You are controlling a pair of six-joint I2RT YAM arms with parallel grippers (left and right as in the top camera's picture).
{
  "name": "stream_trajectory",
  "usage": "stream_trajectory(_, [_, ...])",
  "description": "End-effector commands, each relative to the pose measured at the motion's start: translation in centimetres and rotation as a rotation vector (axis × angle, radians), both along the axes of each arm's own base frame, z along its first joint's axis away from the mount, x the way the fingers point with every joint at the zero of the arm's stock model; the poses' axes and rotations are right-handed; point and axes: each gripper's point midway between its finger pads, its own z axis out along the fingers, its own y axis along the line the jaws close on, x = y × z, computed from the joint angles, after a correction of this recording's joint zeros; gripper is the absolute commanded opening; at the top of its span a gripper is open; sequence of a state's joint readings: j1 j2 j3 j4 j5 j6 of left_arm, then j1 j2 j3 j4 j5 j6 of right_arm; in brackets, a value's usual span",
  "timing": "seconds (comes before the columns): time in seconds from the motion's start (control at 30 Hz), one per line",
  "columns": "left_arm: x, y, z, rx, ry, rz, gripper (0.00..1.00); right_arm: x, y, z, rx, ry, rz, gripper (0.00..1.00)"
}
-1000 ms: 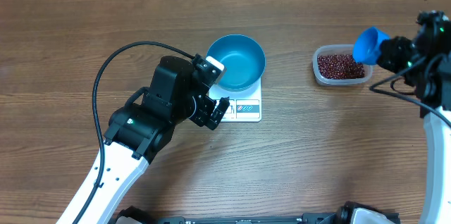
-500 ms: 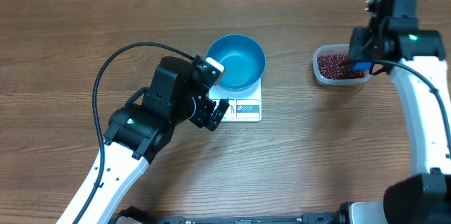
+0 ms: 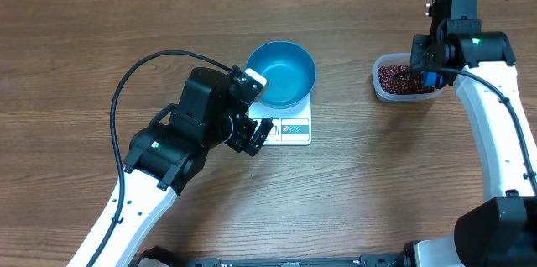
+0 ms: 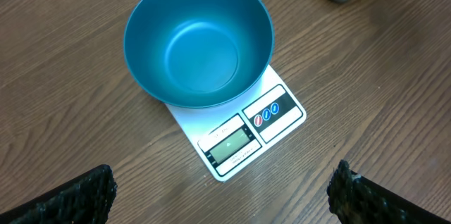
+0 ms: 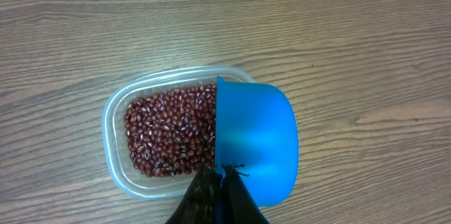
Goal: Scoop item into bowl and weigh 150g on scale
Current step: 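Lower the blue scoop into the red bean tub with the right gripper, then move the left gripper forward over the scale's buttons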
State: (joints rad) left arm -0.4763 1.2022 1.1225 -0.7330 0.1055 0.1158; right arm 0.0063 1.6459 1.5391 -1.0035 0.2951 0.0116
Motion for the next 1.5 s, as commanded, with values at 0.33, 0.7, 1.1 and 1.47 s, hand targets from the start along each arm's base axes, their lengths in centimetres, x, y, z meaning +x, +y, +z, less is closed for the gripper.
stream_trajectory(0.33, [-0.1,-0.3,0.0,0.000,-0.003,-0.026,0.99,1.8,2.5,1.9,0.129,-0.097,0.066,0.04])
stream_trajectory(0.7, [-0.2,-0.5,-1.5,-0.003,0.068,-0.007,0.99,2.2,3.8,2.0,0.208,-0.113,0.102,0.04])
stream_trajectory(1.1, [0.1,-3.1,-6.6,-0.024,0.247,-0.083,1.00,2.2,3.8,2.0,0.208,-0.113,0.102,0.04])
stream_trajectory(1.47, [-0.3,-4.1,-12.6,0.063,0.397,-0.114,0.73,2.2,3.8,2.0,0.208,-0.113,0.102,0.04])
